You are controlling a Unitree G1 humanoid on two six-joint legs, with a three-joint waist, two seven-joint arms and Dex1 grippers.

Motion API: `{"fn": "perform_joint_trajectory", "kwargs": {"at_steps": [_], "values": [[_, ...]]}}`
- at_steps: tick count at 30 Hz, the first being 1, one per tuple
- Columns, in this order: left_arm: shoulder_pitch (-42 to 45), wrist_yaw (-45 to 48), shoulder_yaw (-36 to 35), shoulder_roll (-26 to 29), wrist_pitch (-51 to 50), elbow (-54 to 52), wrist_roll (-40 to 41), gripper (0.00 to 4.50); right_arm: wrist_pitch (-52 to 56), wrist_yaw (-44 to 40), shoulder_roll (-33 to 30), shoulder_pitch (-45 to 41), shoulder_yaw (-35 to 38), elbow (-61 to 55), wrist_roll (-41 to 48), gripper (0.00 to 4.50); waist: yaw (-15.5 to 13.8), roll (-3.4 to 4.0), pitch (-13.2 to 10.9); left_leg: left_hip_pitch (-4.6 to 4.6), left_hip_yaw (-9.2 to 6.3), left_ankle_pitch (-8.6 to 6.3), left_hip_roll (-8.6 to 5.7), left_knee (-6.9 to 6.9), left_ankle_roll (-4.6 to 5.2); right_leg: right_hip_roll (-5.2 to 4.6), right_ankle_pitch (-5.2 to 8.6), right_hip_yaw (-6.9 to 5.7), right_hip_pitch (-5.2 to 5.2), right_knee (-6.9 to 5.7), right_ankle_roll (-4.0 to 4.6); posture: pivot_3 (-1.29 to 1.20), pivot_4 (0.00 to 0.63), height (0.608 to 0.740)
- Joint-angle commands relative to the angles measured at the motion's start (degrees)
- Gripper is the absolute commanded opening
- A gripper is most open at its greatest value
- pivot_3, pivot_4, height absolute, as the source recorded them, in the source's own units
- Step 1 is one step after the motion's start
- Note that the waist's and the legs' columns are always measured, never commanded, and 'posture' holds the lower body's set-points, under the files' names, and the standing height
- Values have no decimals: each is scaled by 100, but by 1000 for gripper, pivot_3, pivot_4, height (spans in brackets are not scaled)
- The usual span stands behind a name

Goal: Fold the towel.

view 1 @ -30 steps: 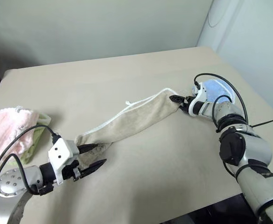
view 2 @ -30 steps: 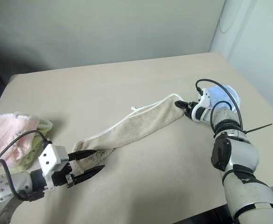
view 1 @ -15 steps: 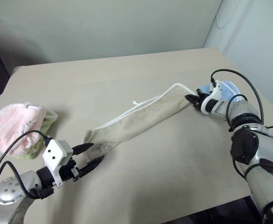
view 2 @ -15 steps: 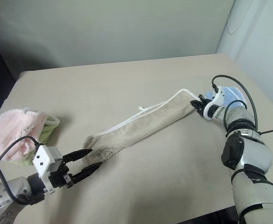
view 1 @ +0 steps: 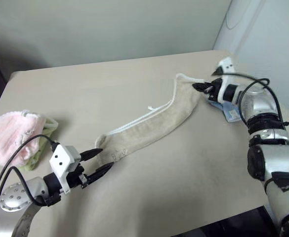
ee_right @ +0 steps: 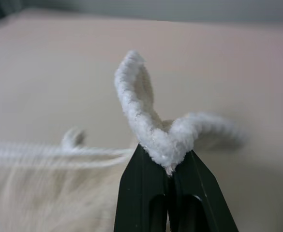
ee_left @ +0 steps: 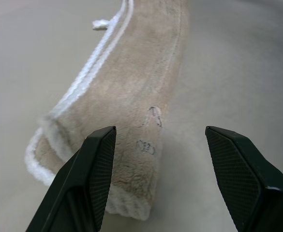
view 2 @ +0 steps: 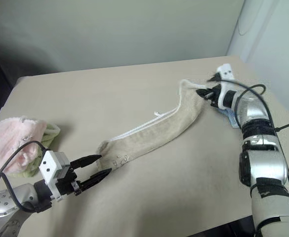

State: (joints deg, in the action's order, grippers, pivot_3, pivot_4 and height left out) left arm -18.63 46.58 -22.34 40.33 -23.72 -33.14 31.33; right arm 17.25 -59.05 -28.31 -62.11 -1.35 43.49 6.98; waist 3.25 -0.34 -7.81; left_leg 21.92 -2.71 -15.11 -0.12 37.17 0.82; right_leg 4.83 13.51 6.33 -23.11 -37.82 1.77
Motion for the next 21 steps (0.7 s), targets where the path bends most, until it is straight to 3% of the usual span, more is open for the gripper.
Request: {"fn": "perform_joint_trajectory", "kwargs": {"at_steps": [1,7,15,18,21], "values": [[-18,-86,-213,-54,68,-61,75,3196,-298,-522,89,475,-785,-1284,-304,38,-1,0,0,0,1,3,0,1,-4,-1,0,0,1,1,0,0,150,740],[-56,-204,-283,-141,44,-151,128,3196,-444,-775,258,1278,-1779,-2632,-686,38,-26,-1,0,1,0,4,-1,16,-7,-4,1,0,8,1,-4,0,150,740],[-219,-318,-280,-215,62,-271,143,3196,-193,-723,399,1559,-2011,-3032,-755,38,-27,-3,1,0,-1,5,-1,27,-9,-4,5,0,15,2,-11,0,150,740],[-237,-331,-269,-221,60,-281,151,3196,7,-808,412,1581,-1945,-3078,-636,610,-28,-4,2,0,-1,5,-1,30,-9,-4,6,0,16,2,-12,0,150,740],[-221,-344,-258,-231,49,-276,183,3196,71,-853,394,1616,-1822,-3130,-497,1586,-31,-4,2,0,1,7,-1,30,-11,-4,6,0,17,2,-12,0,150,740]]}}
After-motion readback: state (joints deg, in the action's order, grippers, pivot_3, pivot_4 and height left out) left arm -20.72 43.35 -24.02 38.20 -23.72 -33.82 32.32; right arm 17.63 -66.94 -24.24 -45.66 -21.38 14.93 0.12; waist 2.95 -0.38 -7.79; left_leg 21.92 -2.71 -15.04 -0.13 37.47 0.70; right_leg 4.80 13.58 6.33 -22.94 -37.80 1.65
